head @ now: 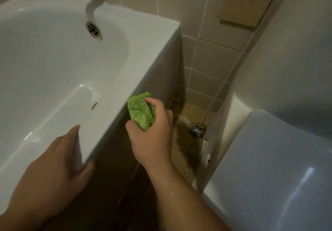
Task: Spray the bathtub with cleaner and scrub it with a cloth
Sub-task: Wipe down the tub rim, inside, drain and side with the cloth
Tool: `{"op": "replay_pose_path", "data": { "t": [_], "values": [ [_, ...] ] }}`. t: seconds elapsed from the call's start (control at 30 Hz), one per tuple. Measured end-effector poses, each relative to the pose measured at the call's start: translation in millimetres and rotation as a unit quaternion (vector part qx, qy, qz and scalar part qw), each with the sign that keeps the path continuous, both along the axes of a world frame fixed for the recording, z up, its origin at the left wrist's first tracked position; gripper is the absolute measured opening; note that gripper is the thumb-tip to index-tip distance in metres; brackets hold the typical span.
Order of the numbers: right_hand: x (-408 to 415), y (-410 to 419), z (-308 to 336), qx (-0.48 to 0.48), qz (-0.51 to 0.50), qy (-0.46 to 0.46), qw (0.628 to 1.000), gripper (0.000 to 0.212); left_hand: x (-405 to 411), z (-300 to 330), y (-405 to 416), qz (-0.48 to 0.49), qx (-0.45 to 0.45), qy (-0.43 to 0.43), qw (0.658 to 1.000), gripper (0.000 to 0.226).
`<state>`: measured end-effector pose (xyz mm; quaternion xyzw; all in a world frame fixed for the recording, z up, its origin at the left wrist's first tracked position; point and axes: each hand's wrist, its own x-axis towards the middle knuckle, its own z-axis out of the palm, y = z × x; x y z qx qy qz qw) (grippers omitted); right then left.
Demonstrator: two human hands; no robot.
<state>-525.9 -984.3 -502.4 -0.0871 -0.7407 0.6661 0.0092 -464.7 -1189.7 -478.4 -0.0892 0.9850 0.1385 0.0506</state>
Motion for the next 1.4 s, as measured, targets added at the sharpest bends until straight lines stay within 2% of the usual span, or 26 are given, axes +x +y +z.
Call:
{"op": "replay_pose_path", "data": {
  "t": [0.1, 0.2, 0.57, 0.8, 0.9, 1.17, 1.33, 1.4],
  "values": [
    [-1.4, 2.6, -2.1, 0.002, -0.014, 0.011, 1.0, 0.056, -4.0, 8.1, 11.2, 0.006, -0.006, -0.023, 1.0, 0.105],
    [-1.3, -1.8, -4.8, 0.018, -0.034, 0.031, 0.999, 0.055, -5.2, 15.8, 21.6, 0.011, -0.009, -0.038, 0.999, 0.099],
    [-0.9, -11.5, -12.9, 0.041, -0.013, 0.096, 0.994, 0.06, -15.3, 13.1, 17.5, -0.014, 0.031, 0.002, 0.999, 0.094],
    [-8.8, -12.4, -20.2, 0.123, -0.038, 0.15, 0.98, 0.058, -26.2, 6.9, 17.3, -0.05, 0.04, 0.028, 0.998, 0.091],
    [-8.7, -13.7, -20.7, 0.159, -0.045, 0.165, 0.972, 0.057, -28.4, 2.9, 15.7, -0.058, 0.043, 0.043, 0.997, 0.083],
    [-10.4, -13.3, -21.8, 0.187, -0.056, 0.159, 0.968, 0.056, -31.6, 1.0, 15.6, -0.074, 0.035, 0.02, 0.996, 0.085],
    [-9.1, -9.1, -25.9, 0.177, -0.105, 0.098, 0.974, 0.053, -34.2, 9.2, 20.9, -0.065, 0.034, -0.017, 0.997, 0.08],
    [-3.1, -6.5, -17.3, 0.171, -0.111, 0.074, 0.976, 0.052, -35.6, 12.9, 23.1, -0.06, 0.034, -0.021, 0.997, 0.07]
  ]
}}
